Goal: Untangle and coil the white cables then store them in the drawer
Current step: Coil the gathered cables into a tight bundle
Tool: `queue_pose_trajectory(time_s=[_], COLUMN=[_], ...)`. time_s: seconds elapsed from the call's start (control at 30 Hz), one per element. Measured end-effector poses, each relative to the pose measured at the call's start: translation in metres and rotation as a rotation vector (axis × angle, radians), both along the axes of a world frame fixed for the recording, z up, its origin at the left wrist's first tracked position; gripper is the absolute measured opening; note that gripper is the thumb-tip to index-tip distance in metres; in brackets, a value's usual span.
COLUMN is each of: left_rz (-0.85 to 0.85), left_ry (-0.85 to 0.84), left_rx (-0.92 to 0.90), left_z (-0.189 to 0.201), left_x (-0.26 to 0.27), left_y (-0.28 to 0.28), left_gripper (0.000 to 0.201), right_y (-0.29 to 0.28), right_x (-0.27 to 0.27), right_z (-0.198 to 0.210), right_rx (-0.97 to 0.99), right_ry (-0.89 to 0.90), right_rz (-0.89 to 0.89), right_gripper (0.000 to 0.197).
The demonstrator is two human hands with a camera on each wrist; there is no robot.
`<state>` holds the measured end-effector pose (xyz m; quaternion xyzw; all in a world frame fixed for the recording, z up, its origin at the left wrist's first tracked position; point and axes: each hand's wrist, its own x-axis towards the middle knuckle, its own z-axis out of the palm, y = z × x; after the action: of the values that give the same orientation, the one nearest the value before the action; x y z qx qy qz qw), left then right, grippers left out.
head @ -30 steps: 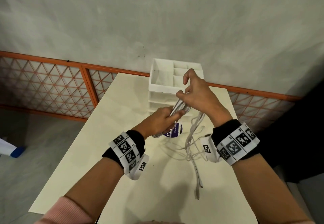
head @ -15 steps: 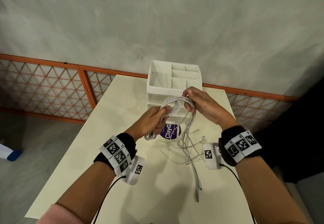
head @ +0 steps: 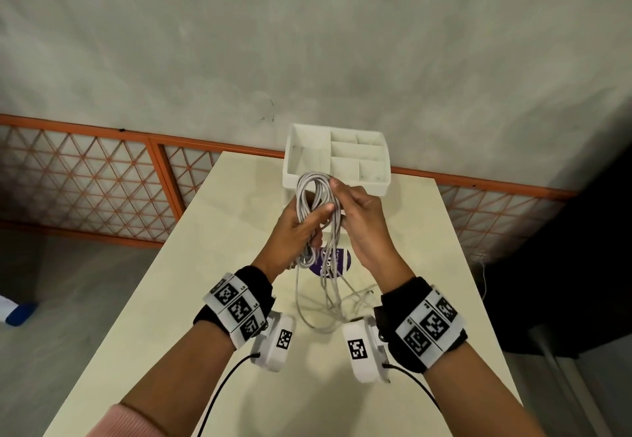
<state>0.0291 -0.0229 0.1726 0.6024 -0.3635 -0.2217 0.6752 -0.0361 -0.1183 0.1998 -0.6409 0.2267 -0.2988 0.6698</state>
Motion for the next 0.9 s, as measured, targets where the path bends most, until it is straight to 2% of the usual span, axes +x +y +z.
queue_pose_trajectory(time_s=[0.13,0.23,0.3,0.4,0.5,0.6,0.67,0.7,0.77,0.9], left_rz=[0.022,-0.006,-0.038,-0.073,-0.076,-0.056,-0.028,-0.013,0.026,0.091], left_ry=[-0.015,0.002,0.016,0.068,0.154,0.179,0.200,0.219,0.220,0.118], left_rx=[0.044,0.051,0.059,0.066,0.025,-0.012,-0.025,-0.028,-0.030,0.026], left_z=[-0.001,0.001,0.003,-0.001,-0.004,0.003,0.007,0.007,0.003,-0.001], left_x=[0.000,0.002,0.003,0.004,0.003,0.005,0.010,0.014,0.021,0.028], left_y=[0.006,0.009,0.010,0.010,0.007,0.003,0.003,0.004,0.006,0.006], left_gripper=[0.015,0.016,0.020,0.027,0.030,0.033,0.032,0.030,0.028,0.027], right_y=[0.000,-0.001,-0.001,-0.007,-0.008,-0.005,-0.006,-0.007,-0.011,-0.022], right_x=[0.000,0.000,-0.003,-0.007,-0.007,-0.007,-0.010,-0.012,-0.016,-0.020], right_z=[0.003,0.003,0.004,0.001,-0.005,-0.023,-0.031,-0.032,-0.029,-0.023], right_rx=[-0.049,-0.101,-0.132,-0.184,-0.222,-0.094,-0.030,-0.034,-0.146,-0.350], right_ry=[0.076,0.102,0.092,0.046,0.121,0.193,0.198,0.218,0.284,0.445], right_rz=[0.032,0.069,0.104,0.178,0.263,0.433,0.531,0.559,0.597,0.622], right_gripper=[0.022,0.030,0.028,0.043,0.035,0.069,0.079,0.075,0.054,0.016])
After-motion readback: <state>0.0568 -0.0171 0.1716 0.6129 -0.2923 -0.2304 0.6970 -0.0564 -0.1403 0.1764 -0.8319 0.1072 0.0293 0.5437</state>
